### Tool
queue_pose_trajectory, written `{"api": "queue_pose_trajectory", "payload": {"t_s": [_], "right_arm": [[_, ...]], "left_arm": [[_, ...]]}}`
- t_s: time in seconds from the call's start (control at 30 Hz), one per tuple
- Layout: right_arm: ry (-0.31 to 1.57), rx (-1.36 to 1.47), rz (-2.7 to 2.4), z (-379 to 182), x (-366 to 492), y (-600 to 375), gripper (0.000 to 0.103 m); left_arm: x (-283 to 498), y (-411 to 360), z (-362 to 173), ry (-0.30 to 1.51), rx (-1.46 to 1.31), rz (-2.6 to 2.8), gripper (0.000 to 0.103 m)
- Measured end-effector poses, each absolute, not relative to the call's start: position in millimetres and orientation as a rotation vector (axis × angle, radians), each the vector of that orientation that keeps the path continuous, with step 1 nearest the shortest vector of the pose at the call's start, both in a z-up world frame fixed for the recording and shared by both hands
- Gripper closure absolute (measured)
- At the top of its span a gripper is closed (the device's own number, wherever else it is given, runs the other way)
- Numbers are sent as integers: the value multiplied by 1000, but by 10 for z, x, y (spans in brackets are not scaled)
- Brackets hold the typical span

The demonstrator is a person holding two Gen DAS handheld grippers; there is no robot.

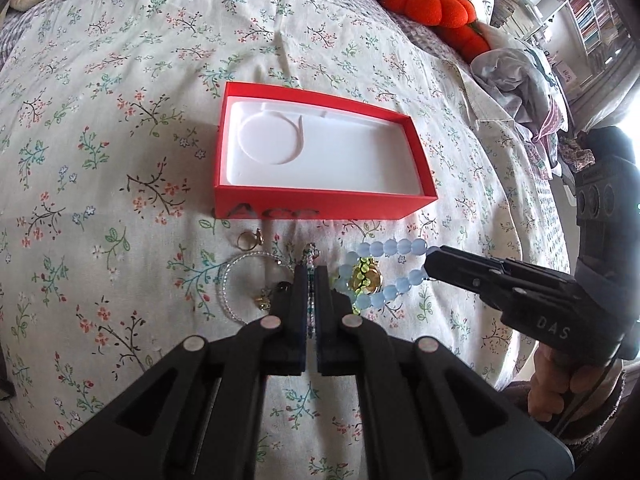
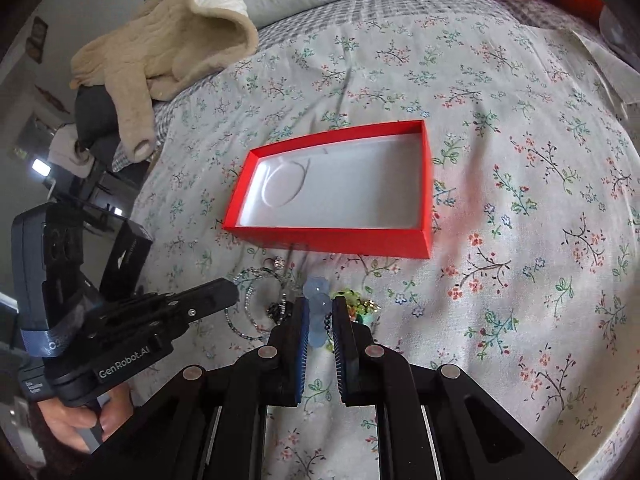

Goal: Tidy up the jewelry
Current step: 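Grasp the thin beaded bracelet with the left gripper while the right grasps the light blue bracelet, then lift both bracelets and carry them over the red box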

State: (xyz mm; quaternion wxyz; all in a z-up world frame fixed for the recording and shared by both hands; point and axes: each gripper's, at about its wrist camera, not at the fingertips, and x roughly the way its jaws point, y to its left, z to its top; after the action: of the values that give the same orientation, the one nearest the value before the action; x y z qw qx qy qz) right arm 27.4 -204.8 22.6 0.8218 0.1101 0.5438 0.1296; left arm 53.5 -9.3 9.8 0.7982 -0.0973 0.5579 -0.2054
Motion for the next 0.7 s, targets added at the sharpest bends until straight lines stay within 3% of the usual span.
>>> {"api": "queue_pose_trajectory", "payload": {"t_s": [0.3,0.37,0.43,0.47,0.57,0.63,0.7], "right_arm": [[1226,176,112,3,392,-2313,84],[1230,160,121,-8,413,-2284,77],[1240,152,136,-41,431,-2236,60],[1242,147,140,-64,451,-2196,57],[1242,117,148,-107,506,-2120,57],[1243,99,153,-127,544,-2085,69],[1256,92,154,-155,564,-2069,76]], "left_arm": [[521,-92,77,1201,-186,-431,99],[524,-91,73,1202,-186,-431,99],[529,-92,61,1206,-183,-430,99],[531,-95,54,1208,-181,-428,99],[532,-93,38,1213,-177,-424,99],[534,-88,27,1216,-176,-421,99],[538,-82,17,1220,-177,-417,99]]}}
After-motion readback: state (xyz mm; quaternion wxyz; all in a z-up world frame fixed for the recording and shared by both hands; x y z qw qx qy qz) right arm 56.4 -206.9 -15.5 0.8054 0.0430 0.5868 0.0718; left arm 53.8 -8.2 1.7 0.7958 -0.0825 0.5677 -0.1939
